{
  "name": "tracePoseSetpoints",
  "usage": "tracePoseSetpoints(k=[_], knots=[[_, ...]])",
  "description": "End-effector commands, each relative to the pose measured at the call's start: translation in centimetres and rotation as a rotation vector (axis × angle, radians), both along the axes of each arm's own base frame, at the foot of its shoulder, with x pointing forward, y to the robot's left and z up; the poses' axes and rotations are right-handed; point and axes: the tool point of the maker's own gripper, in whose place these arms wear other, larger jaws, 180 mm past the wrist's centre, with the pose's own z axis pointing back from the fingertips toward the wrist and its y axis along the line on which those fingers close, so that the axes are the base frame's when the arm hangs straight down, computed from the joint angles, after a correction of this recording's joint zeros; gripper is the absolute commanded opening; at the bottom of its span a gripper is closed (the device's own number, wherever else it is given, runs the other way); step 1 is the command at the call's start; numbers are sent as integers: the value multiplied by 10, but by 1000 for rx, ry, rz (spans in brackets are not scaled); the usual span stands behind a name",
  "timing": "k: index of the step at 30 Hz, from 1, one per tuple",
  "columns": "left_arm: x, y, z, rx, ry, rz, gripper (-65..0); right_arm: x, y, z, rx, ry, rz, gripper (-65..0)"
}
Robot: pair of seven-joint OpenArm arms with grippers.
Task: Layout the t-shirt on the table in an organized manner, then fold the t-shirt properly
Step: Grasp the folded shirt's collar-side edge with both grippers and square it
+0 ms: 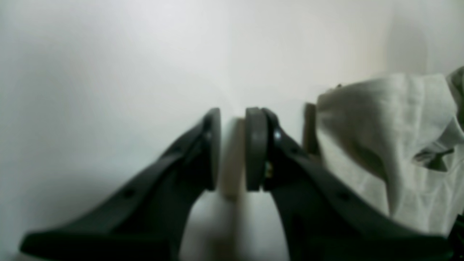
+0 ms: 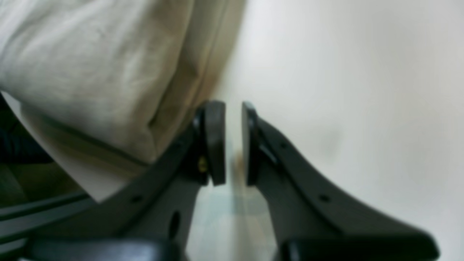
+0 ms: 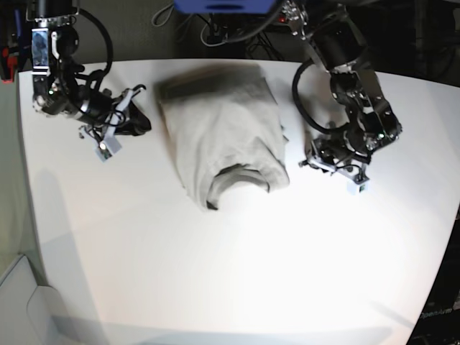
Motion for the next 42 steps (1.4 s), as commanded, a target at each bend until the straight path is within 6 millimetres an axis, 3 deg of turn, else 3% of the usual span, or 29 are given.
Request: tracePoseSetpoints(k=[1, 10, 16, 22, 25, 29, 32, 36, 42], knots=[[7, -11, 3, -2, -10, -35, -528, 5, 12, 11, 39, -35, 12, -574], [30, -85, -16, -95, -65, -168, -528, -37, 57, -9, 81, 58, 137, -577], [45, -104, -12, -230, -98, -129, -528, -49, 60, -4, 136, 30, 109, -577], [49, -94, 19, -203, -145, -155, -528, -31, 12, 3, 88, -24, -8, -577], [36, -86, 28, -173, -143, -173, -528, -19, -10, 10, 65, -57, -63, -577], [11, -50, 33, -122, -129, -112, -528, -11, -26, 16, 51, -85, -108, -576], [-4, -34, 33, -97, -113, -81, -528, -4, -28, 21, 50, -103, -114, -575], [-30, -33, 17, -94, -59, -76, -528, 1, -26, 27, 57, -125, -115, -576], [-46, -38, 2, -114, -10, -76, -528, 9, 2, 59, 106, -220, -86, -574]])
